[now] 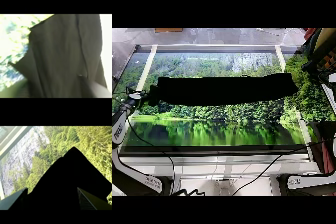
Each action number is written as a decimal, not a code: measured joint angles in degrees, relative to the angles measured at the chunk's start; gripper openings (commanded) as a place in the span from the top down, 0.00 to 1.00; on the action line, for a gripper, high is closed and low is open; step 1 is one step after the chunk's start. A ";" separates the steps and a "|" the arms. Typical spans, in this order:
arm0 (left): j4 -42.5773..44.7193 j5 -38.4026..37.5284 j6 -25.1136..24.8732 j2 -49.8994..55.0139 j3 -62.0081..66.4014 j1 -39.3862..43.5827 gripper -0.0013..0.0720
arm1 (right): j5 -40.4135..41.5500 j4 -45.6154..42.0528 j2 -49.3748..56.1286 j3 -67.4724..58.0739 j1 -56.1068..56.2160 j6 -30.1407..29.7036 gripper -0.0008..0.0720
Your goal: Fold the clothes and pants, and hang the long-sleeved shirts on hangers.
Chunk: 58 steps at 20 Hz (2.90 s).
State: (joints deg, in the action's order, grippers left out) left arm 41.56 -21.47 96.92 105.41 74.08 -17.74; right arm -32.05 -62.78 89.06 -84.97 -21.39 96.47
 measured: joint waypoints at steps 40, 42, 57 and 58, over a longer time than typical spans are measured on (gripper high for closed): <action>0.42 -39.43 -23.87 -34.69 8.79 3.23 0.97 | 8.26 18.51 16.70 -9.44 63.63 2.40 0.96; 0.42 -40.63 -23.87 -34.80 8.76 3.30 0.97 | 8.59 20.04 20.09 -14.05 66.18 2.80 0.96; 0.33 -35.39 -27.67 -28.30 8.76 9.62 0.97 | -11.74 12.72 22.95 -22.99 56.54 2.86 0.96; 0.31 -34.84 -28.28 -26.64 8.76 11.87 0.97 | -14.03 11.61 21.94 -22.99 54.51 2.47 0.96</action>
State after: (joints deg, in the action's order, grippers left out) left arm 41.87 -56.31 68.64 78.76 82.85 -5.87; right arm -46.09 -51.18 111.00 -107.96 33.12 98.94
